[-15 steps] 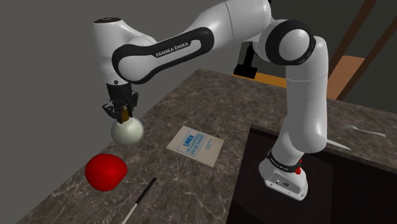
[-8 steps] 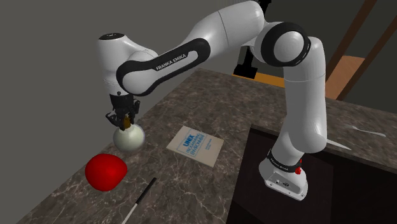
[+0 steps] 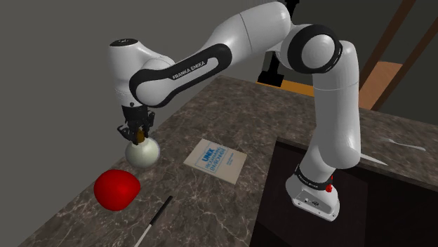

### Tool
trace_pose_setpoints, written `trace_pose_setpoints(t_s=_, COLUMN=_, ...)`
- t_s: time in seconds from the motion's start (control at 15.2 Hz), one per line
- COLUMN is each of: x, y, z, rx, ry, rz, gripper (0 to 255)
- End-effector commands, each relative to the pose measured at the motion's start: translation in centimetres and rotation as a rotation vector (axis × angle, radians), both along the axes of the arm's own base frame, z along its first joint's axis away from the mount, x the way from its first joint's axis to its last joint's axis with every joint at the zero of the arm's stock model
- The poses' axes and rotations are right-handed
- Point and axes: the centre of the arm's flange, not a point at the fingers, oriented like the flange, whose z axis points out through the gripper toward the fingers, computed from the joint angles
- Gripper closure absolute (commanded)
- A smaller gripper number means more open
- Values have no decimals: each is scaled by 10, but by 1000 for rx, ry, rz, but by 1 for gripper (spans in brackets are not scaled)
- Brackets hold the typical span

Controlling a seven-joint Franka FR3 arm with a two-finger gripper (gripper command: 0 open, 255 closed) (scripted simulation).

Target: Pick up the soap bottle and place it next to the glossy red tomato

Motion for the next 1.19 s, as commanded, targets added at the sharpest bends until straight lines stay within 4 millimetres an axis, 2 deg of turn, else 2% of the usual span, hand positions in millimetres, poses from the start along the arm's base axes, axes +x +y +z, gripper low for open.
trace_pose_setpoints(t_s=0.0, x=0, y=0, z=0, rx=0, ry=-1, rz=0, gripper=0)
trace_pose_setpoints(t_s=0.33, x=0, y=0, z=0, rx=0, ry=-1, rz=0, gripper=0)
trace_pose_setpoints(t_s=0.59, x=-3, y=-3, z=50, rx=0, ry=-1, rz=0, gripper=0)
trace_pose_setpoints(t_s=1.12, x=-3, y=-3, z=50, rx=0, ry=-1, rz=0, gripper=0)
